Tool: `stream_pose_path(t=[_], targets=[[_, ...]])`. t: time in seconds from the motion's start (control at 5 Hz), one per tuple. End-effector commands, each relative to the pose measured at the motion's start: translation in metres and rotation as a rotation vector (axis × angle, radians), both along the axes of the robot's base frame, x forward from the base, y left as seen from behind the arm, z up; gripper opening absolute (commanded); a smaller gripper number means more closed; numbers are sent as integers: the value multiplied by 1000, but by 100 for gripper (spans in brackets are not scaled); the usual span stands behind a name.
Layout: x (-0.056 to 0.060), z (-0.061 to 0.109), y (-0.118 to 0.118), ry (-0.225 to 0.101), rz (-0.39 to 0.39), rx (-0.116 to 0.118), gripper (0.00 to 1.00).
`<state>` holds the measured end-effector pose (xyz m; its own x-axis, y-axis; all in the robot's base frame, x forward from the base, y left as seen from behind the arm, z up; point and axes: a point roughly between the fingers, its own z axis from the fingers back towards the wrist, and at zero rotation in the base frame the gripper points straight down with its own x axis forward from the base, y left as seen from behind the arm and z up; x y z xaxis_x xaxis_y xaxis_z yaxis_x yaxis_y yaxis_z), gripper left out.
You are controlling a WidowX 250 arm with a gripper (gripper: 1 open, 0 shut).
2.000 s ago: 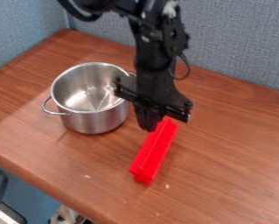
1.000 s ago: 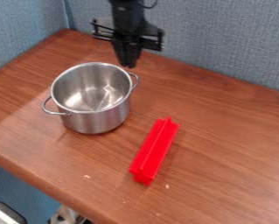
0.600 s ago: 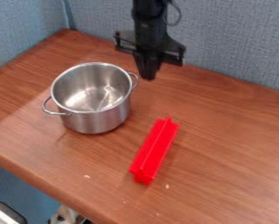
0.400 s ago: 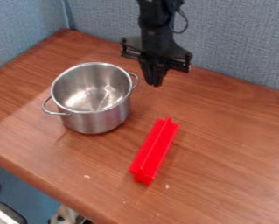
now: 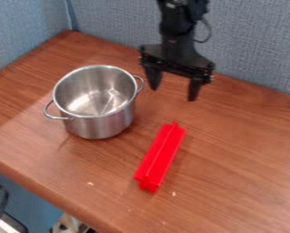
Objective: Move the red object from the metal pot to the table
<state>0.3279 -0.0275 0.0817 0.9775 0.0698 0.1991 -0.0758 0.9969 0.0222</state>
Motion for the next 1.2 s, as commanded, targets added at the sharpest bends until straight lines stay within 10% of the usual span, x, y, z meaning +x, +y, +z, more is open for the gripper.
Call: stream_pose_path(t=[0.0,0.6,1.0], targets=[[-7,22,-19,-39,12,-38,100],[-48,-13,-21,-14,115,-35,100],[-61,-33,-20,-13,127,-82,100]])
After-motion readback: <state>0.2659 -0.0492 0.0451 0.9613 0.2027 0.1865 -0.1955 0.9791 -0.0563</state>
